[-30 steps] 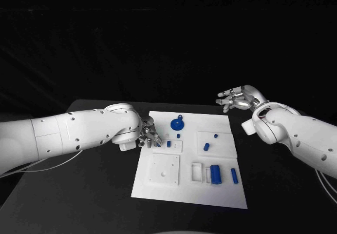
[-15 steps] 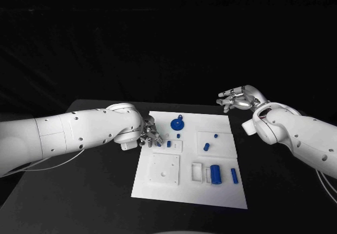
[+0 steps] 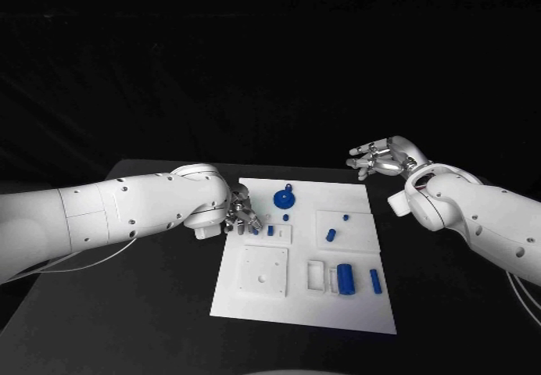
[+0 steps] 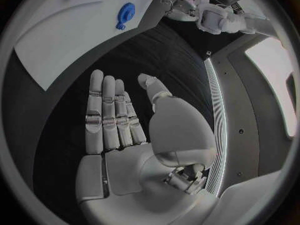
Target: Assemble the parts on the task board
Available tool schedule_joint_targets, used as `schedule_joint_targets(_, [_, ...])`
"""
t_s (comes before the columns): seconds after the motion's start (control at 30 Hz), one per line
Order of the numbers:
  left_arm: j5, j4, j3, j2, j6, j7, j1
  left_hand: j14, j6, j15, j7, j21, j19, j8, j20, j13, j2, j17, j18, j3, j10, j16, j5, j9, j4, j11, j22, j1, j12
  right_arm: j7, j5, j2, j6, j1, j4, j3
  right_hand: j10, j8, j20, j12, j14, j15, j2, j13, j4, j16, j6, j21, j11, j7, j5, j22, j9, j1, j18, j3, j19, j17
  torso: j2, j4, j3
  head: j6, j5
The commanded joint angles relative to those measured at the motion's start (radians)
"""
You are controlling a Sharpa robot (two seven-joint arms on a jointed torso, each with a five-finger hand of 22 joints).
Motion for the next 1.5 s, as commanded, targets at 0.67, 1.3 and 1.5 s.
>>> schedule_joint_targets(0.67, [-0.018,0.007,-0.004,-0.012,-0.015,0.004,-0.007,-0.007,0.048,-0.008,-0.031,-0.026,0.014,-0.005,-0.005,0.008,-0.117,-0.010,-0.005,-0.021,0.024,-0.010,-0.172,-0.125,0.191,-0.024,0.016,-0.005,-0.002,0.007,-0.006,-0.001,0.009,-0.002,0.002,0.000,0.004,-0.004,0.003,-0.006,-0.009,0.000,0.007,-0.001,-0.002,-0.003,-0.007,0.003,-0.001,0.002,0.002,-0.004,-0.001,-0.006,0.005,-0.002,-0.010,-0.003,0.000,-0.0008,-0.0008,0.008,-0.002])
schedule_joint_targets(1.3, [-0.004,0.013,-0.003,-0.027,-0.046,0.007,-0.007,-0.006,0.056,-0.008,-0.027,-0.027,0.019,-0.005,-0.005,0.012,-0.161,-0.009,-0.002,-0.045,0.024,-0.011,-0.291,-0.097,0.300,-0.021,0.017,-0.049,0.000,0.007,-0.006,-0.002,0.009,-0.003,0.000,0.000,0.004,-0.004,0.004,-0.006,-0.010,0.000,0.007,-0.001,0.001,-0.003,-0.010,0.002,-0.001,0.003,0.003,-0.008,-0.001,-0.006,0.005,-0.004,-0.010,-0.003,0.000,-0.0002,0.0001,0.011,-0.004])
schedule_joint_targets(1.5, [-0.002,0.017,-0.003,-0.032,-0.055,0.010,-0.007,-0.006,0.057,-0.007,-0.024,-0.027,0.019,-0.005,-0.004,0.013,-0.176,-0.008,-0.001,-0.056,0.024,-0.011,-0.407,-0.090,0.324,-0.020,0.017,-0.068,0.001,0.007,-0.006,-0.003,0.008,-0.004,0.000,0.000,0.004,-0.004,0.004,-0.006,-0.010,0.000,0.007,-0.001,0.001,-0.003,-0.010,0.002,-0.001,0.003,0.003,-0.008,-0.001,-0.006,0.005,-0.004,-0.010,-0.003,0.000,0.0001,0.0002,0.012,-0.005])
